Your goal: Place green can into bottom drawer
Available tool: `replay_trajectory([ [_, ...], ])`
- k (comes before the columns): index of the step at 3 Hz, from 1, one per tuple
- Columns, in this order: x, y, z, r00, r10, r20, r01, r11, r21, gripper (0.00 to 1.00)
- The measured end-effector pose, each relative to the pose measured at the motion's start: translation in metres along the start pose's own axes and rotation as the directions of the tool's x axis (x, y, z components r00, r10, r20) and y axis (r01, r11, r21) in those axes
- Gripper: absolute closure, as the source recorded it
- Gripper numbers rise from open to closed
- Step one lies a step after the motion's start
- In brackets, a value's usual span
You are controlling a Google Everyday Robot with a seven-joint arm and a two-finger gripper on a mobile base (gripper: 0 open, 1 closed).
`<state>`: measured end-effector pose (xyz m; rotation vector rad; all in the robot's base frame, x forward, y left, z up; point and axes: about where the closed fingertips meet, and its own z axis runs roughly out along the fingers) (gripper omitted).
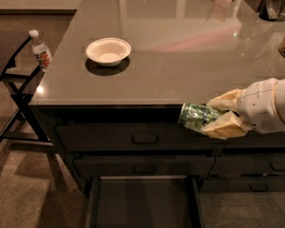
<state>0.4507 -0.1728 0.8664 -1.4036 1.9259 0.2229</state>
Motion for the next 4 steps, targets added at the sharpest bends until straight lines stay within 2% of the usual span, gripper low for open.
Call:
replay_trajectory([
  [1,0.018,0.009,0.017,0.999,0.031,-0.016,-0.031,0.9991,-0.027,1.0],
  [2,0.046,0.032,0.048,0.999,0.026,-0.032,-0.028,0.9958,-0.087,1.0],
  [3,0.077,0.045,0.076,1.0,0.005,-0.007,-0.006,0.9918,-0.128,1.0],
  [4,0.136,0.062,0.119,1.0,-0.022,0.012,0.024,0.9868,-0.16,1.0],
])
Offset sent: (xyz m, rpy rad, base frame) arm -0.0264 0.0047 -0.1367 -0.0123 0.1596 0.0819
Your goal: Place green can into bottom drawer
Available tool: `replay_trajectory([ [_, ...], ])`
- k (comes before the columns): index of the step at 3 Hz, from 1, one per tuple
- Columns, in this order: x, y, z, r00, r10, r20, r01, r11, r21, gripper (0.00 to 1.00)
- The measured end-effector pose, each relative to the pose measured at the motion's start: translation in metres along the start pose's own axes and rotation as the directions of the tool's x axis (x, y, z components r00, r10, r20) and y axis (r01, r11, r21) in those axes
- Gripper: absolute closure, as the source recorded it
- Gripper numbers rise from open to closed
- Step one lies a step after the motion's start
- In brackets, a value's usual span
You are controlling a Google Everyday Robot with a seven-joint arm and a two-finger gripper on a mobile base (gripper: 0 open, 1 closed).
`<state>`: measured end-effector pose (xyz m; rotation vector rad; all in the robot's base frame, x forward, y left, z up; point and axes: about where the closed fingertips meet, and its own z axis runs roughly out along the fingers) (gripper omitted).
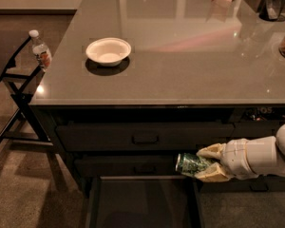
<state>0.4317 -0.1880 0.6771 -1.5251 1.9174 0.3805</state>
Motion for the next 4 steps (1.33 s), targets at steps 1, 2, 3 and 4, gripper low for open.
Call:
replay_trajectory([
  [1,0.002,0.0,0.008,1.0,0.009,0.003,-0.009,0.9999,-0.01,1.0],
  [2,0.021,0.011,0.055,0.998,0.054,-0.008,-0.055,0.9967,-0.061,1.0],
  [3,0.045,0.033,0.111,0.996,0.084,-0.03,-0.087,0.9906,-0.106,1.0],
  [4,0.074,0.054,0.159,0.995,0.092,-0.049,-0.097,0.9904,-0.099,1.0],
])
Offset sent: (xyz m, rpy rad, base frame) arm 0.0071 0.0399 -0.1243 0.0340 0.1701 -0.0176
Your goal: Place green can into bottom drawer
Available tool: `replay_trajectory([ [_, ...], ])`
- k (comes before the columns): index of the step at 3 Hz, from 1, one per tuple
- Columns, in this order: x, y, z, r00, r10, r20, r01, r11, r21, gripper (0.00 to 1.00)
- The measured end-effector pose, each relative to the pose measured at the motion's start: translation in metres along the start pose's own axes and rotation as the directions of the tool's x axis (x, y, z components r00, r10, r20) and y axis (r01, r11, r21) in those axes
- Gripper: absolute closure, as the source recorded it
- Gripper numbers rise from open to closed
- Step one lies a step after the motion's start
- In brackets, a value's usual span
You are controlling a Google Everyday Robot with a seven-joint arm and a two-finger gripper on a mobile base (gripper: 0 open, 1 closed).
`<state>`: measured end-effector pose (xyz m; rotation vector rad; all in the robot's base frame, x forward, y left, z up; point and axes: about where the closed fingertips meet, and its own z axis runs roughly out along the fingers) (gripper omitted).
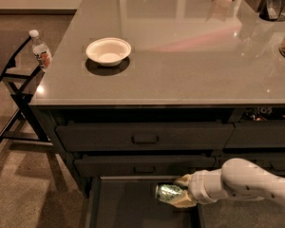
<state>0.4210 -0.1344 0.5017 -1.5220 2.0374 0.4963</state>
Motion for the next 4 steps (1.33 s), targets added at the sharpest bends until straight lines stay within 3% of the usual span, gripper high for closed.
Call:
replay_trajectory([
  [1,0.021,-0.006,0.04,1.0,-0.009,-0.007,0.009,0.998,0.063,1.0],
  [2,0.034,-0.04,0.068,1.0,-0.006,-0.013,0.008,0.9894,0.145,1.0],
  [4,0.046,-0.042,0.087,0.999,0.027,0.021,-0.03,0.9866,0.16,1.0],
])
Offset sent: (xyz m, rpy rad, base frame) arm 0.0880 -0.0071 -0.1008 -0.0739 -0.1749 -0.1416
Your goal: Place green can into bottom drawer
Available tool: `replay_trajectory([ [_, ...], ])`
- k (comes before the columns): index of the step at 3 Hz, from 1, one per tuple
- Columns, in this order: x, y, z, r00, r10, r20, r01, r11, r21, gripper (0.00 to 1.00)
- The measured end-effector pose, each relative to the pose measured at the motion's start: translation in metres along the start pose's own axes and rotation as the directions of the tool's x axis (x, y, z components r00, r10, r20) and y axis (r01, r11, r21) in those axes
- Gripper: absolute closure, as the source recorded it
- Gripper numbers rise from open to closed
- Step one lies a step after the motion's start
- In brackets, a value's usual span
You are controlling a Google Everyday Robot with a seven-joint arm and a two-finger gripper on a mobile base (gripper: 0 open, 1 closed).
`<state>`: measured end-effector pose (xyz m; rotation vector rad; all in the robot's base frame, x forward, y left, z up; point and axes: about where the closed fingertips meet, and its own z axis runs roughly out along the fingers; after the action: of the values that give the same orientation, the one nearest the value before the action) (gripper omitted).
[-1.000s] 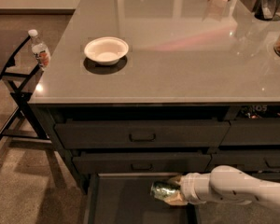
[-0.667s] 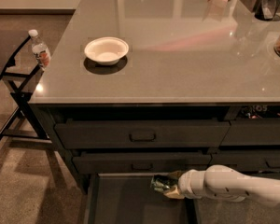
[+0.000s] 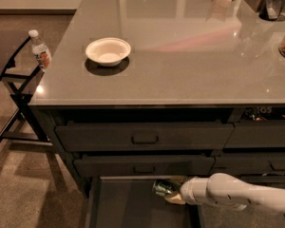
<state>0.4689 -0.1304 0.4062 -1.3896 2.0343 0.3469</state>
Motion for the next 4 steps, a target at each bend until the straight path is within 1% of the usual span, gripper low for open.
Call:
replay_trajectory([
  [1,0.027,0.002,0.032,0.997,0.038,0.069,-0.039,0.9992,0.007,1.0],
  [2,0.061,0.012,0.077,0.994,0.023,0.11,-0.021,0.9996,-0.019,1.0],
  [3,0.088,0.018,0.121,0.995,-0.028,0.091,0.034,0.9973,-0.065,1.0],
  [4,0.104,0.018,0.158,0.997,-0.07,0.044,0.074,0.9929,-0.093,1.0],
])
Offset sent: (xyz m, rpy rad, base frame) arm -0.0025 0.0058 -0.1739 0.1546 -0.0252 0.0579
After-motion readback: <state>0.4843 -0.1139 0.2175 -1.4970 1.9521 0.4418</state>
